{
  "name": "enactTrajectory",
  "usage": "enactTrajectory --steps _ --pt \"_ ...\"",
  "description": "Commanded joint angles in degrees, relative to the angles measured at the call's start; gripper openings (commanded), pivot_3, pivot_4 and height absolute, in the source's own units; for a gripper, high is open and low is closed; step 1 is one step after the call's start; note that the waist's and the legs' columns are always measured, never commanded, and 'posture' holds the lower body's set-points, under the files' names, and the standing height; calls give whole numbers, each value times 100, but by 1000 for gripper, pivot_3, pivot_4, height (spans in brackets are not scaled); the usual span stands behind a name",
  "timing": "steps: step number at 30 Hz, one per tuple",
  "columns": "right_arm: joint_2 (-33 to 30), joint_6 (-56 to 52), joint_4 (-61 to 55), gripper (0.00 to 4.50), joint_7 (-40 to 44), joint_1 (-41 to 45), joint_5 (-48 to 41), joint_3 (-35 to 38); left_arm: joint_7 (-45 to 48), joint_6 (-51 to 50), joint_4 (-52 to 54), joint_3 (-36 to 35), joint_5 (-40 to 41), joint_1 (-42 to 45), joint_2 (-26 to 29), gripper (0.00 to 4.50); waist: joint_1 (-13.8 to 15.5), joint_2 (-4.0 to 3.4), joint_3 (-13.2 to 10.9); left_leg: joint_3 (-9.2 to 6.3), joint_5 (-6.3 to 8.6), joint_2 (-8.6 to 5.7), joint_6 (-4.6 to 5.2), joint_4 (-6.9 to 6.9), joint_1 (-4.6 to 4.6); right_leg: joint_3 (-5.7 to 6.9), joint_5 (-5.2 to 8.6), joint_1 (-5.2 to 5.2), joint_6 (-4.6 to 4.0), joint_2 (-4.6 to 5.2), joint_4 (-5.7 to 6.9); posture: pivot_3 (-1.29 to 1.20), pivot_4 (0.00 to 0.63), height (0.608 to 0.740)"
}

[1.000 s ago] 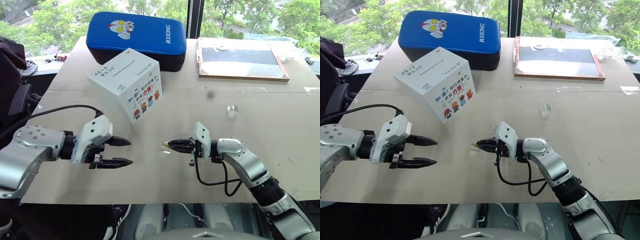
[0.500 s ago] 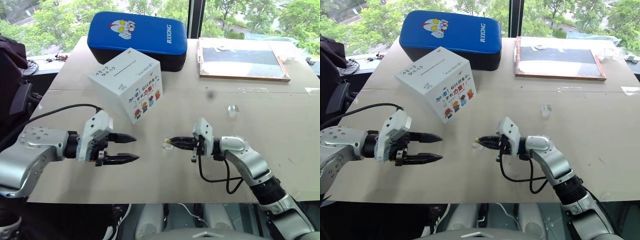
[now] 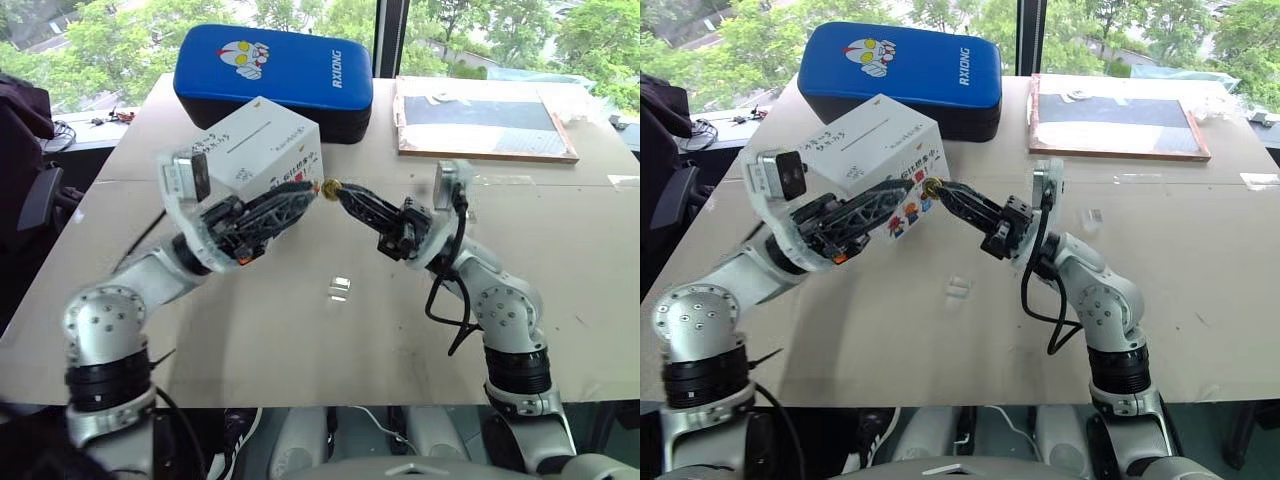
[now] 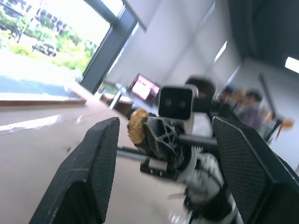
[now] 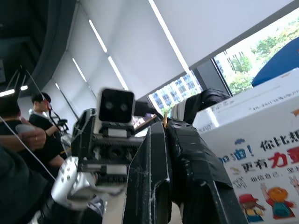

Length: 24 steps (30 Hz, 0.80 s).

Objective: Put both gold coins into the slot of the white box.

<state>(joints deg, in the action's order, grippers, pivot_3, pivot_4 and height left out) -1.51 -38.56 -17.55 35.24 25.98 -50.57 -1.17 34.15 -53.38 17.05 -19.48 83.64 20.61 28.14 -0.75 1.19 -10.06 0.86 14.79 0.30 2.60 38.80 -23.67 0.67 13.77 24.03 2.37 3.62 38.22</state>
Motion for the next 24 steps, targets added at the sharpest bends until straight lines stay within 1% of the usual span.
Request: enactTrajectory --steps 1,3,6,9,10,11,12,15,24 --pt "90 -5 -326 40 -193 122 -311 62 -661 278 118 -10 604 108 -371 3211 -1 0 0 1 -1 -1 -2 0 1 -1 0 0 0 -1 1 0 150 740" --pt "92 3 -335 40 -246 138 -395 62 -825 385 78 23 677 142 -560 3211 1 -1 1 1 -1 -2 -1 0 1 0 0 0 0 -4 2 0 150 740" --pt "74 24 -324 40 -288 151 -457 55 -910 437 78 97 722 136 -682 3211 -4 -1 1 3 0 -5 0 1 3 0 0 0 0 -25 6 0 150 740" --pt "52 35 -329 0 -322 185 -512 52 -875 417 123 185 761 39 -697 2405 -2 -1 1 5 0 -5 0 0 4 1 0 0 0 -31 6 0 150 740" --pt "52 36 -338 0 -339 196 -536 55 -855 403 137 209 760 9 -674 1830 -5 -1 1 7 0 -5 0 1 4 1 0 0 0 -34 6 0 150 740" --pt "59 32 -349 0 -361 209 -573 63 -844 362 139 236 816 -30 -647 1384 -5 -1 1 7 0 -4 1 1 4 2 0 0 -1 -36 6 0 150 740" --pt "63 30 -359 0 -374 220 -598 66 -818 326 145 265 825 -66 -617 1161 -6 -1 1 9 0 -4 1 1 5 1 0 0 -1 -37 6 0 150 740" --pt "71 23 -373 0 -397 246 -657 62 -744 312 130 322 820 -111 -612 16 -3 -1 1 8 1 -2 2 1 6 2 1 0 -1 -41 6 0 150 740" --pt "13 -17 -404 0 -425 316 -808 13 -556 370 41 408 666 -90 -564 16 -2 -1 1 10 1 -1 2 2 5 1 1 0 -1 -42 5 0 150 740"
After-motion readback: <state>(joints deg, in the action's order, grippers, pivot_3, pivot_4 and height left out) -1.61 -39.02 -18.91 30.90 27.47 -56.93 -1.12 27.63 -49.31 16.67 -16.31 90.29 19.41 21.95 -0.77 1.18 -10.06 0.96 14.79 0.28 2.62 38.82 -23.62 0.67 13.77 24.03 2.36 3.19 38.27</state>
